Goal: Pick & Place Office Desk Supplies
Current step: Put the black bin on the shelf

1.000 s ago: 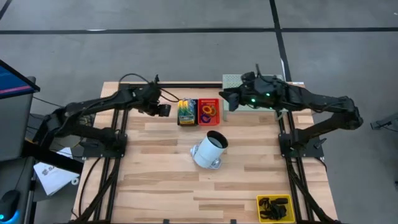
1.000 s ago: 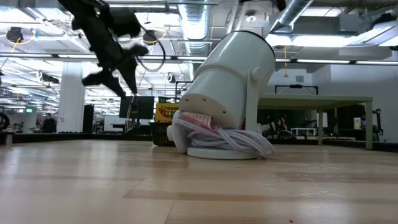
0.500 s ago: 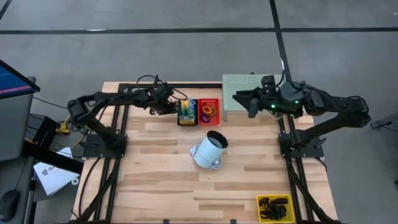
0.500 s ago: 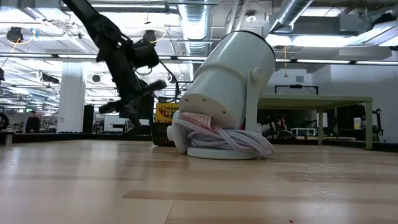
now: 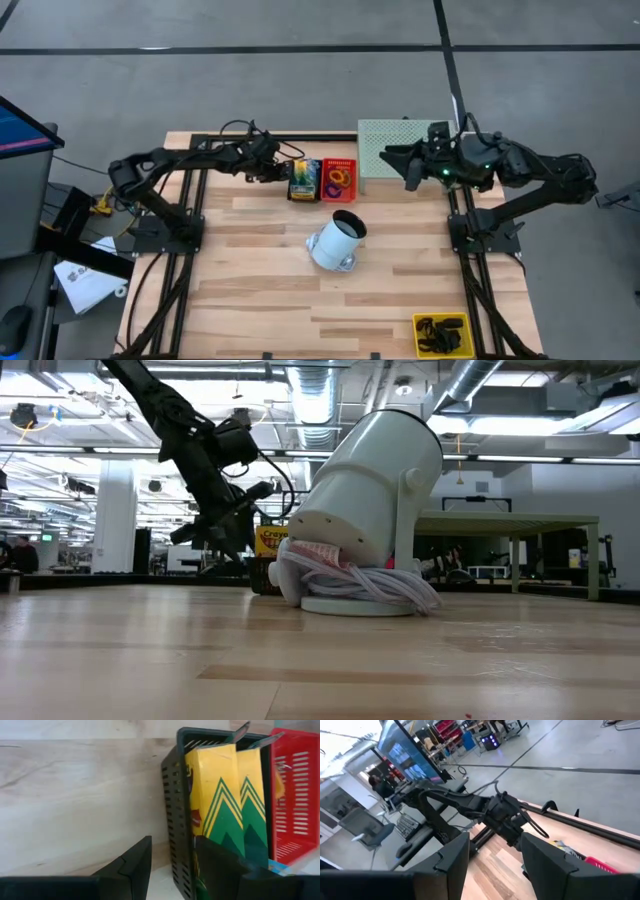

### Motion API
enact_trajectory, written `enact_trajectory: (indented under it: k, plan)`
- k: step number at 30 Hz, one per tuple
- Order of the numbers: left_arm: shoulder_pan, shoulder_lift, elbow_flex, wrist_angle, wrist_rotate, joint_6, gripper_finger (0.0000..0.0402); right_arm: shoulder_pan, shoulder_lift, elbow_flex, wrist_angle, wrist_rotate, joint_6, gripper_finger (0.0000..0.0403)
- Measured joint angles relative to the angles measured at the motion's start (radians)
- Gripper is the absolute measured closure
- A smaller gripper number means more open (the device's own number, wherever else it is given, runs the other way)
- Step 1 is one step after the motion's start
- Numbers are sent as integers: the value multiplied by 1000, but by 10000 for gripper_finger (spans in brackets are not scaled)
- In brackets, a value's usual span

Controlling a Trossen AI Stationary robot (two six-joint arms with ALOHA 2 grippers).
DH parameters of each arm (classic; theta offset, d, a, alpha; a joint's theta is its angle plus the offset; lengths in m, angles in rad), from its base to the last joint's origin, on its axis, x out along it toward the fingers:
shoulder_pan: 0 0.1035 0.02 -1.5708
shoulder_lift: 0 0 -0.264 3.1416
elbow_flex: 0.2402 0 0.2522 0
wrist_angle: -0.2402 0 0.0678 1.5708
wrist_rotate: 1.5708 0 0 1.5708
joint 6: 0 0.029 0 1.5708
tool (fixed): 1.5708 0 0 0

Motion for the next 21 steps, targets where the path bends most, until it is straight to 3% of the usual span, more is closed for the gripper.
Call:
enact_trajectory:
  k: [21]
  plan:
    - [-8, -7, 0, 11, 22, 28, 256, -1, 16, 0, -1, 0, 0, 227]
